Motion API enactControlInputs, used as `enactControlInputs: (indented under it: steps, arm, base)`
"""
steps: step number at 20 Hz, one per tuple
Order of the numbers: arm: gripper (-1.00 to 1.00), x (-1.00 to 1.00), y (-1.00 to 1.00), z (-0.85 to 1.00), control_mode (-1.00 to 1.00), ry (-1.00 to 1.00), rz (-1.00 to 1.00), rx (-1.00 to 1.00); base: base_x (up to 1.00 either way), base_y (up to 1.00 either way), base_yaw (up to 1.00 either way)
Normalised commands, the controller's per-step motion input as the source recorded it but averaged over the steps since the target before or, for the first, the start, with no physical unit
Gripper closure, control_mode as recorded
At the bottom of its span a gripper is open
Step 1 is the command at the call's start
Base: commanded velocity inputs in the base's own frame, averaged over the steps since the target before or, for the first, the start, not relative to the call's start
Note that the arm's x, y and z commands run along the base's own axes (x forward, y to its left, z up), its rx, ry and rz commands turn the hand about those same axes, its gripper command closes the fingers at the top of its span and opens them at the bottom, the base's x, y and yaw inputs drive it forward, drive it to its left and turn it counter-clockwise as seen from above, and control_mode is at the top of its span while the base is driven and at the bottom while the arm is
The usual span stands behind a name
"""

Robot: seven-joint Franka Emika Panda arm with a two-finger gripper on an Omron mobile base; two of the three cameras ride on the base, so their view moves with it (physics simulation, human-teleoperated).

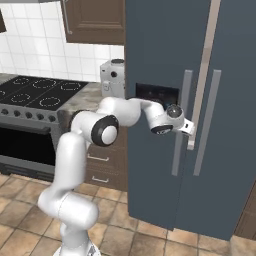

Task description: Take the bottled waters from the counter and place them in the freezer to freeze. Close the freezer door after placing the bottles.

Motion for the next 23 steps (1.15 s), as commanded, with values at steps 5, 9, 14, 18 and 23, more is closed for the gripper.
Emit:
enactControlInputs:
  steps: [5,9,14,18,23]
  arm:
    - [-1.00,0.46,0.00,0.00,-1.00,0.00,0.00,0.00]
    - [-1.00,0.51,0.00,0.00,-1.00,0.00,0.00,0.00]
    - [-1.00,0.49,0.00,0.00,-1.00,-0.02,0.00,0.00]
    - [-1.00,0.49,0.00,0.00,-1.00,-0.08,0.00,0.00]
    - [-1.00,0.55,0.00,0.00,-1.00,-0.05,0.00,0.00]
  base:
    - [0.00,0.00,0.00]
    - [0.00,0.00,0.00]
    - [0.00,0.00,0.00]
    - [0.00,0.00,0.00]
    - [0.00,0.00,0.00]
